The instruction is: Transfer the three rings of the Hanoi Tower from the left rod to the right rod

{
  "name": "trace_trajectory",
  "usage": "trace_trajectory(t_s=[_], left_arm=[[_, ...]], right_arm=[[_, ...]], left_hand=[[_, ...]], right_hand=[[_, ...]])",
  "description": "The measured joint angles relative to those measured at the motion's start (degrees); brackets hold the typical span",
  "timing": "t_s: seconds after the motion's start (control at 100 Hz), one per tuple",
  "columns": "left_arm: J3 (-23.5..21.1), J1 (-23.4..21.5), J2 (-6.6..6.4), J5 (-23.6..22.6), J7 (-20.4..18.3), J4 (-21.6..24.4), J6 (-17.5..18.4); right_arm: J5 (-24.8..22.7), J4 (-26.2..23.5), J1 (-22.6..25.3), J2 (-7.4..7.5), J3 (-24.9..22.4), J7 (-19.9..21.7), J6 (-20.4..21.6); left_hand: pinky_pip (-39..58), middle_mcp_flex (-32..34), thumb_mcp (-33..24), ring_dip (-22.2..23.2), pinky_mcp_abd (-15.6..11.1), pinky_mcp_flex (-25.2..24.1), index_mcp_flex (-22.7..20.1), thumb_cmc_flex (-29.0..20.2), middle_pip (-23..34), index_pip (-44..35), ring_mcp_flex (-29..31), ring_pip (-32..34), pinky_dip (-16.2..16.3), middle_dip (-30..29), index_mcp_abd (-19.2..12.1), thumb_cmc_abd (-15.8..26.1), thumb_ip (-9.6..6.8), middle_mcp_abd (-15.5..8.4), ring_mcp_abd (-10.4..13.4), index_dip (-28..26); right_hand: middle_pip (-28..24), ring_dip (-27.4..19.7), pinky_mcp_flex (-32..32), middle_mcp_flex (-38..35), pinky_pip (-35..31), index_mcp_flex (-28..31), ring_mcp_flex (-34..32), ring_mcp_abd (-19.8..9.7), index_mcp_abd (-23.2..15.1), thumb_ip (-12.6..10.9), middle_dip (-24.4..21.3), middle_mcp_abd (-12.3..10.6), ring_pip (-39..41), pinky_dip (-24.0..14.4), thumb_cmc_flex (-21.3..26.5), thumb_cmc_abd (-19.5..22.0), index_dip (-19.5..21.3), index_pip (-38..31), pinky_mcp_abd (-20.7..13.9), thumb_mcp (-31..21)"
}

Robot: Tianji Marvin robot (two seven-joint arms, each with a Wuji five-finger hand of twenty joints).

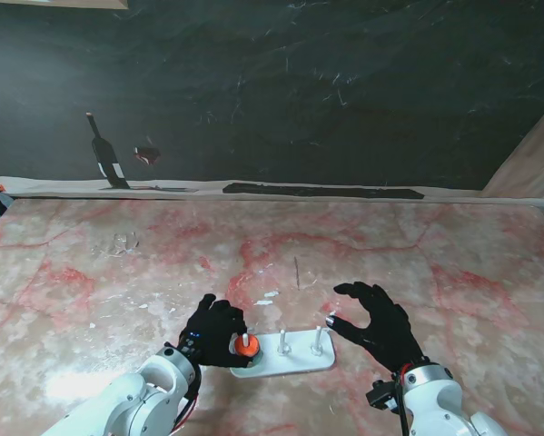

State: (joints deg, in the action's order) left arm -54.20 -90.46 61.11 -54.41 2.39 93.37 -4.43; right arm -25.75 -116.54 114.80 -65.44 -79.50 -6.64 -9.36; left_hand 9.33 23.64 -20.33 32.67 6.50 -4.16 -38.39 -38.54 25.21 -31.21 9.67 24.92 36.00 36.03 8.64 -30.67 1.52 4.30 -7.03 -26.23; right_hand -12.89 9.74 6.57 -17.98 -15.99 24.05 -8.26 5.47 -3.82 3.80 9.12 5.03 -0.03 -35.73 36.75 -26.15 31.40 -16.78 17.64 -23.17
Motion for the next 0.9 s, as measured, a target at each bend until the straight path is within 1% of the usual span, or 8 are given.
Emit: trace_trajectory(t_s=[0.16, 0.17, 0.2, 0.21, 0.36, 0.39, 0.61, 0.9], left_arm=[[-0.5, -0.66, -0.02, -0.42, -0.81, 1.2, -0.1], [-0.5, -0.68, -0.02, -0.42, -0.84, 1.24, -0.1], [-0.51, -0.71, -0.02, -0.42, -0.91, 1.31, -0.1], [-0.51, -0.72, -0.03, -0.42, -0.93, 1.32, -0.1], [-0.51, -0.76, -0.03, -0.34, -0.84, 1.35, -0.09], [-0.51, -0.77, -0.02, -0.32, -0.81, 1.35, -0.09], [-0.5, -0.79, -0.02, -0.32, -0.83, 1.37, -0.1], [-0.38, -0.76, -0.05, -1.2, -0.94, 1.38, -0.39]], right_arm=[[0.13, 0.0, -0.08, 0.0, -0.01, 0.4, -0.02], [0.13, 0.0, -0.08, 0.0, -0.01, 0.41, -0.02], [0.13, 0.0, -0.09, 0.0, -0.02, 0.43, -0.01], [0.13, 0.0, -0.1, 0.0, -0.02, 0.43, -0.01], [0.33, 0.03, -0.12, 0.0, -0.04, 0.43, 0.01], [0.36, 0.03, -0.12, 0.0, -0.04, 0.43, 0.01], [0.63, 0.03, -0.16, 0.0, -0.06, 0.56, -0.02], [0.69, 0.03, -0.17, 0.0, -0.06, 0.49, 0.03]], left_hand=[[-0.5, -0.01, 0.01, 0.0, -0.01, 0.0, 0.02, 0.64, 0.0, -0.7, -0.02, 0.0, 0.0, -0.09, 0.0, 0.0, 0.0, 0.0, 0.0, -0.14], [-0.64, -0.01, 0.01, 0.0, -0.01, 0.0, 0.02, 0.65, 0.0, -0.7, -0.02, 0.0, -0.05, -0.09, 0.0, 0.0, 0.58, 0.0, 0.0, -0.15], [-0.73, -0.02, 0.01, 0.0, -0.01, 0.0, 0.02, 0.68, 0.0, -1.04, -0.02, 0.0, -0.5, -0.1, -0.01, 0.0, 0.87, 0.0, 0.0, -0.32], [-0.74, -0.02, 0.01, 0.0, -0.01, 0.0, 0.02, 0.71, 0.0, -1.2, -0.02, 0.0, -0.58, -0.1, -0.02, 0.0, 1.47, 0.0, 0.0, -0.44], [-0.76, -0.02, 0.51, 0.0, -0.02, 0.02, 0.02, 1.94, 0.0, -2.12, -0.03, 0.0, -0.71, -0.1, -0.95, 0.34, 1.9, 0.0, 0.0, -0.81], [-0.76, -0.02, 0.51, 0.0, -0.02, 0.02, 0.02, 1.97, 0.0, -2.12, -0.03, 0.0, -0.76, -0.1, -0.96, 0.34, 2.49, 0.0, 0.0, -0.82], [-0.77, -0.02, 0.62, 0.0, -0.03, 0.02, 0.02, 4.01, 0.0, -2.17, -0.03, 0.0, -1.1, -0.1, -1.41, 1.62, 2.5, 0.0, 0.0, -0.87], [-0.78, -0.02, 0.68, 0.0, -0.04, 0.03, 0.0, 2.04, 0.0, -2.18, -0.03, 0.0, -1.56, -0.1, -1.31, 1.6, 2.91, 0.0, 0.0, -1.23]], right_hand=[[-0.04, 0.0, 0.0, 0.0, 0.0, 0.0, 0.0, 0.23, 0.0, 0.0, 0.0, 0.02, 0.0, 0.0, 0.0, -0.25, 0.0, 0.01, 0.0, 0.0], [-0.05, 0.0, 0.0, 0.0, 0.0, 0.0, 0.0, 0.53, 0.0, 0.0, 0.0, 0.02, 0.0, 0.0, 0.0, -0.25, 0.0, 0.01, 0.0, 0.0], [-0.08, 0.0, 0.0, 0.0, 0.0, 0.0, 0.0, 0.6, 0.0, 0.0, 0.0, 0.02, 0.0, 0.0, 0.0, -0.26, 0.0, 0.01, 0.0, 0.0], [-0.08, 0.0, 0.0, 0.0, 0.0, 0.0, 0.0, 0.6, 0.0, 0.0, 0.0, 0.03, 0.0, 0.0, 0.0, -0.26, 0.0, 0.01, 0.0, 0.0], [-0.09, 0.0, 0.0, 0.0, 0.0, 0.0, 0.0, 0.61, 0.0, 0.0, 0.0, 0.05, 0.0, 0.0, 0.0, -0.27, 0.0, 0.02, 0.0, 0.0], [-0.1, 0.0, 0.0, 0.0, 0.0, 0.0, 0.0, 0.62, 0.0, 0.0, 0.0, 0.06, 0.0, 0.0, 0.0, -0.27, 0.0, 0.02, 0.0, 0.0], [-0.1, 0.0, 0.0, 0.0, -0.01, 0.0, 0.0, 0.63, 0.0, 0.0, 0.0, 0.51, 0.0, 0.0, 0.0, -0.28, 0.0, 0.02, 0.0, 0.0], [-0.11, 0.0, 0.0, 0.0, -0.37, -1.0, 0.0, 0.64, 0.01, 0.0, 0.0, 0.54, 0.0, 0.0, 0.0, -0.28, -0.01, 0.12, 0.0, 0.0]])
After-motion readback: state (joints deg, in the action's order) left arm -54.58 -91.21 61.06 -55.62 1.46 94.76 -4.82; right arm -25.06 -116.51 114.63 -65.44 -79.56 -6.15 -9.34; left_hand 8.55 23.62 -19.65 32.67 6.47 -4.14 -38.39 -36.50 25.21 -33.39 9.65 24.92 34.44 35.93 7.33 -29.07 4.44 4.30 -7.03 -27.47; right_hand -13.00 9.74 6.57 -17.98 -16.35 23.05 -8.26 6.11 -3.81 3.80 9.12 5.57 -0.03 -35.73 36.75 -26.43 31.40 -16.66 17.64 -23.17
